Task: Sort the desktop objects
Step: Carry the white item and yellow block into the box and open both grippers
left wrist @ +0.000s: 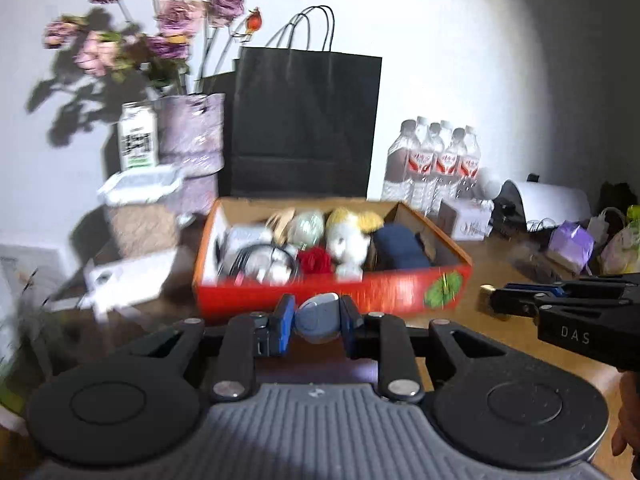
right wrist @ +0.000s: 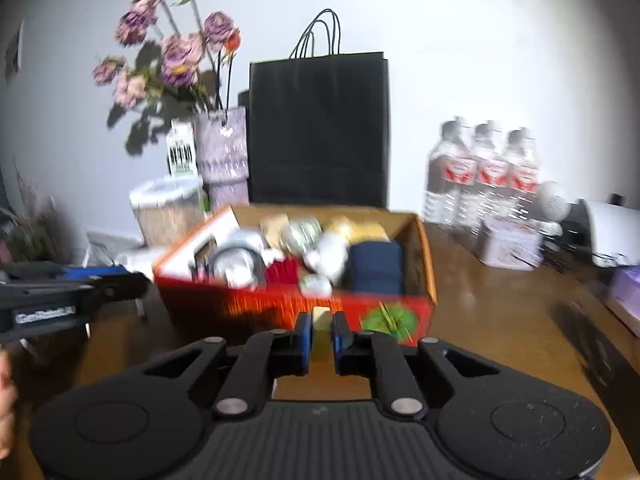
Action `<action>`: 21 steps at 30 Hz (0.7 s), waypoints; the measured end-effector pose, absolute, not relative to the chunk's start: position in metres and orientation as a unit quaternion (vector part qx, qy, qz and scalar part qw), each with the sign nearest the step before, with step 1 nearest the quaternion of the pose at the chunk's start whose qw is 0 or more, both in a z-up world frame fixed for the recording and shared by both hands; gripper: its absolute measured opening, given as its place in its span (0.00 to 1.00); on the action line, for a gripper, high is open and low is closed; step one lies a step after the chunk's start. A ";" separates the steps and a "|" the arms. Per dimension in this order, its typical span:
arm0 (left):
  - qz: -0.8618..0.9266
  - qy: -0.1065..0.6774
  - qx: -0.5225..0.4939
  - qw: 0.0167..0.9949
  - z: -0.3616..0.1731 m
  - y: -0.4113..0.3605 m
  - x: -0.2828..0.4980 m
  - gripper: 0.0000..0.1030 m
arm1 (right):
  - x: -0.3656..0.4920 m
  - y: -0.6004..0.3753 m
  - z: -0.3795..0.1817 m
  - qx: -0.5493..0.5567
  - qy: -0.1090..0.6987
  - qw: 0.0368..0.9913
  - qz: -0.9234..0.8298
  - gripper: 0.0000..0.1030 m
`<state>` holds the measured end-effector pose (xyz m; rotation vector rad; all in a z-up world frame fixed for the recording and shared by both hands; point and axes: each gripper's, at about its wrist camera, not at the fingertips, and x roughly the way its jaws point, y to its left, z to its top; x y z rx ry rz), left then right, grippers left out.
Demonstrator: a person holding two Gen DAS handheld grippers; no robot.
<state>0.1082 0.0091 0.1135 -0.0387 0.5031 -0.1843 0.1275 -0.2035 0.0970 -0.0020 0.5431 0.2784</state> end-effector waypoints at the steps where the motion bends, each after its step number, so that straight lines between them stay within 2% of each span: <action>1: -0.095 0.257 -0.028 0.961 0.118 0.013 0.126 0.24 | 0.145 -0.202 0.102 0.006 0.274 0.951 0.144 0.10; 6: -0.112 0.316 -0.074 0.939 0.124 0.026 0.220 0.24 | 0.237 -0.197 0.102 0.051 0.337 0.926 0.162 0.10; 12: -0.149 0.422 -0.085 0.890 0.075 0.006 0.300 0.24 | 0.308 -0.177 0.069 0.040 0.390 0.909 0.138 0.10; 14: -0.138 0.437 -0.075 0.886 0.063 -0.004 0.312 0.26 | 0.322 -0.171 0.059 0.026 0.399 0.909 0.117 0.14; 15: -0.138 0.436 -0.075 0.886 0.061 -0.006 0.316 0.33 | 0.326 -0.168 0.057 0.020 0.401 0.909 0.110 0.14; 16: -0.139 0.434 -0.080 0.886 0.060 -0.006 0.319 0.50 | 0.330 -0.166 0.055 0.013 0.403 0.909 0.103 0.18; 17: -0.138 0.433 -0.086 0.887 0.060 -0.004 0.322 0.55 | 0.332 -0.166 0.054 0.011 0.402 0.910 0.100 0.20; 20: -0.127 0.421 -0.086 0.894 0.069 0.002 0.327 0.63 | 0.333 -0.166 0.059 0.002 0.391 0.915 0.102 0.20; 21: -0.126 0.418 -0.083 0.896 0.073 0.003 0.328 0.71 | 0.333 -0.166 0.061 0.003 0.389 0.915 0.103 0.20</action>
